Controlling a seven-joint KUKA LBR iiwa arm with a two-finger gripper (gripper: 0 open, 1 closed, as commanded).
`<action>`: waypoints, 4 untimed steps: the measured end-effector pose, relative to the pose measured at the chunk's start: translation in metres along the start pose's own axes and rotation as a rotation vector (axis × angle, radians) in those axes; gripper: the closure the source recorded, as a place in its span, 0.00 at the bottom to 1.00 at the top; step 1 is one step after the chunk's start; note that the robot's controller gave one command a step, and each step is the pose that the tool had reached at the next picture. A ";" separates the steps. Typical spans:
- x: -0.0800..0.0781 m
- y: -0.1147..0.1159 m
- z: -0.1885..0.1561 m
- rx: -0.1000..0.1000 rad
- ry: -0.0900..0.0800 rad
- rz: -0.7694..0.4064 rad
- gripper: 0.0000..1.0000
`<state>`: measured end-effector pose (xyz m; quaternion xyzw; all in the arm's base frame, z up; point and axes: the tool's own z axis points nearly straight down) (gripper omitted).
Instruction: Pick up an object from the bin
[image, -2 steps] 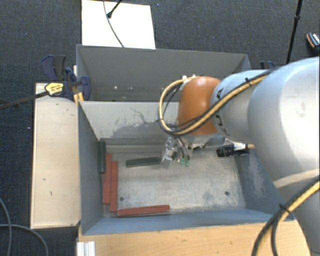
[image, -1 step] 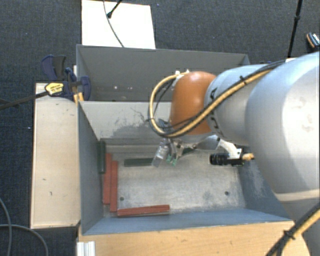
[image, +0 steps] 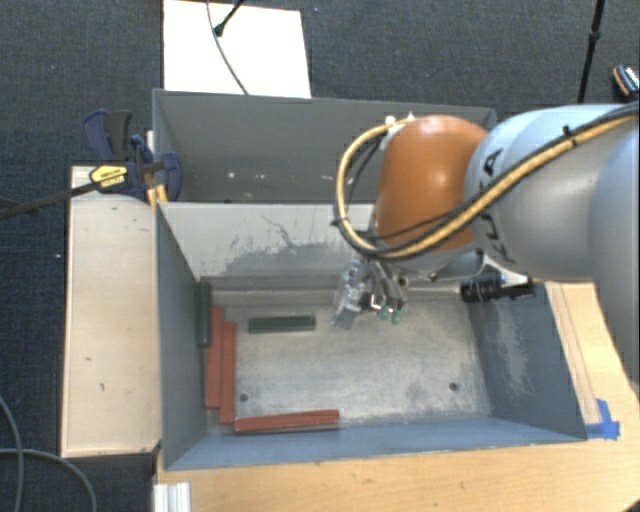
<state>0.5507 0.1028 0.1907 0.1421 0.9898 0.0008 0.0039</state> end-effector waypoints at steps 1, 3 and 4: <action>0.001 0.000 0.002 0.002 0.004 -0.003 0.00; -0.020 0.043 0.121 0.002 0.006 0.046 1.00; -0.031 0.039 -0.015 -0.003 -0.002 0.045 1.00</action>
Offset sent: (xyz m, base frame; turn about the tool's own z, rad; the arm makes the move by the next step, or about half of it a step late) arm 0.0000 0.0000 0.0000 0.0000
